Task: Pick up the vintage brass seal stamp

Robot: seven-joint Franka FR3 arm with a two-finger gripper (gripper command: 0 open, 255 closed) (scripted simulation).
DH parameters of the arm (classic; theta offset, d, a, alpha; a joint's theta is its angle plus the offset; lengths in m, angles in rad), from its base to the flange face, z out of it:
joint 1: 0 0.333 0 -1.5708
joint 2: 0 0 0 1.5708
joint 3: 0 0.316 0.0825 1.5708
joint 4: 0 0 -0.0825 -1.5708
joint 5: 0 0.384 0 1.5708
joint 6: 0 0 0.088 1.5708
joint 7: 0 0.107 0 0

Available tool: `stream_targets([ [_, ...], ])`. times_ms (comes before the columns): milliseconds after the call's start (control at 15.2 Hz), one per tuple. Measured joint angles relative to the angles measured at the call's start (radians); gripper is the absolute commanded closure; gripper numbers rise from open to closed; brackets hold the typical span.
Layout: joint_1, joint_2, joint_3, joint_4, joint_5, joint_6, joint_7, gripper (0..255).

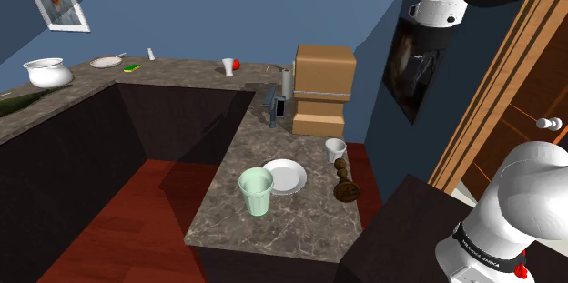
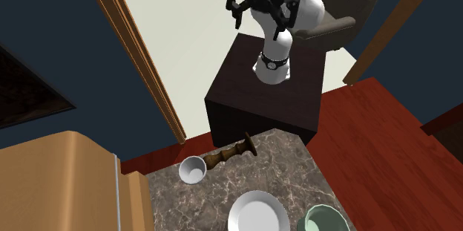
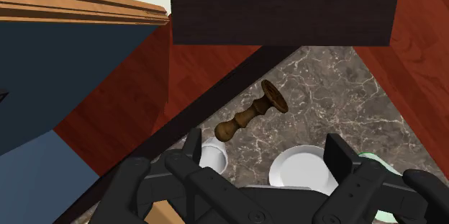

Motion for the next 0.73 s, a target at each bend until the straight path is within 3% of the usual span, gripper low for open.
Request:
stream_targets([
  [198,-0.004,0.003,0.006,-0.04,0.003,0.041,0.024,0],
  [726,-0.033,0.098,0.038,-0.234,0.014,0.328,0.171,0],
])
